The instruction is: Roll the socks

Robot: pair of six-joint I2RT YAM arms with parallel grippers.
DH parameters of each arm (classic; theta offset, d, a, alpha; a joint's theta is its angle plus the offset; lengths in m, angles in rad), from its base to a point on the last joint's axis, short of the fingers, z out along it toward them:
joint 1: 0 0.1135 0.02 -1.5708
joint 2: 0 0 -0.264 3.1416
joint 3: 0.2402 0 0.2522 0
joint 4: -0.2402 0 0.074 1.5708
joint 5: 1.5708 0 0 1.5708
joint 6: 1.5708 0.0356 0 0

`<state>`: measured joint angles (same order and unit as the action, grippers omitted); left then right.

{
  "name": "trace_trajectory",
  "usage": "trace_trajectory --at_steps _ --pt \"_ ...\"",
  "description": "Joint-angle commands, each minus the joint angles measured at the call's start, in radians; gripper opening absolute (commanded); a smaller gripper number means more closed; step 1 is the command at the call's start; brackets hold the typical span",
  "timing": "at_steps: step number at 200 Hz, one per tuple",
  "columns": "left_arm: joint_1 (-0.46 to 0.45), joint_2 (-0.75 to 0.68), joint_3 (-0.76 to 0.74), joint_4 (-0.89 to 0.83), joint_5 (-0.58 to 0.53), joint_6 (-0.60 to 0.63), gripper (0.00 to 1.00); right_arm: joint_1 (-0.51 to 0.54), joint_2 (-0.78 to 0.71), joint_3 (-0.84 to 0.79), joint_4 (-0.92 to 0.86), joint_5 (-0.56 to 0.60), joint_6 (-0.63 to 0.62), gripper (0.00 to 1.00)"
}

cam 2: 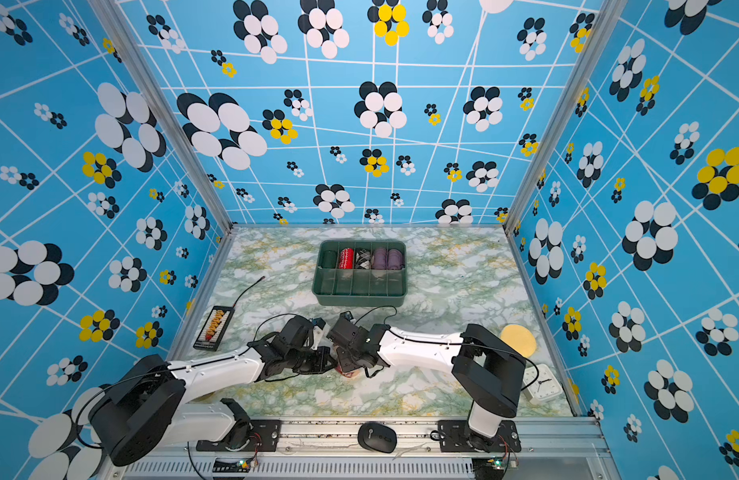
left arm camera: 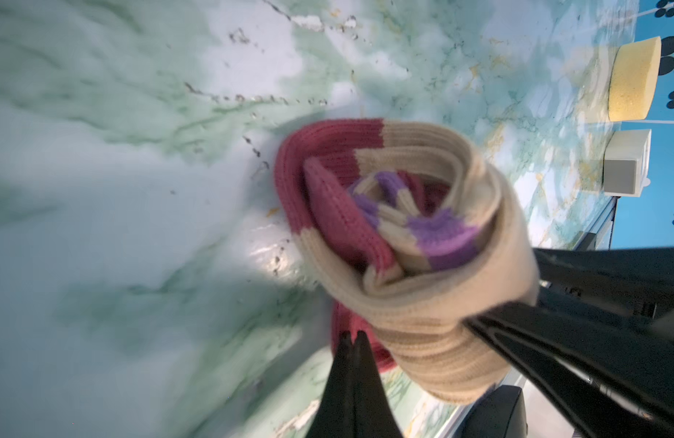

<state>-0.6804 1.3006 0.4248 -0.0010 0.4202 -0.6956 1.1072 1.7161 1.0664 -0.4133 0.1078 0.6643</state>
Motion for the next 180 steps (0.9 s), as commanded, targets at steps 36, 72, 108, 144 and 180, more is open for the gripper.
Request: trace_trajectory --at_steps 36,72,108,144,180 --pt "-0.025 -0.101 0.008 -0.017 0.007 -0.045 0.00 0.023 0.069 0.034 -0.095 0.036 -0.026 0.03" --pt "-0.042 -0.134 0.012 -0.003 -0.005 -0.062 0.00 0.032 0.085 0.046 -0.094 0.029 -0.020 0.04" --pt "-0.065 -0.084 0.008 0.033 -0.002 -0.071 0.00 0.034 0.091 0.053 -0.092 0.026 -0.017 0.04" --pt "-0.082 -0.020 0.009 0.060 0.002 -0.071 0.00 0.035 0.089 0.053 -0.098 0.033 -0.013 0.05" --pt "-0.105 0.037 0.006 0.063 0.027 -0.068 0.00 0.034 0.082 0.049 -0.097 0.039 -0.008 0.06"
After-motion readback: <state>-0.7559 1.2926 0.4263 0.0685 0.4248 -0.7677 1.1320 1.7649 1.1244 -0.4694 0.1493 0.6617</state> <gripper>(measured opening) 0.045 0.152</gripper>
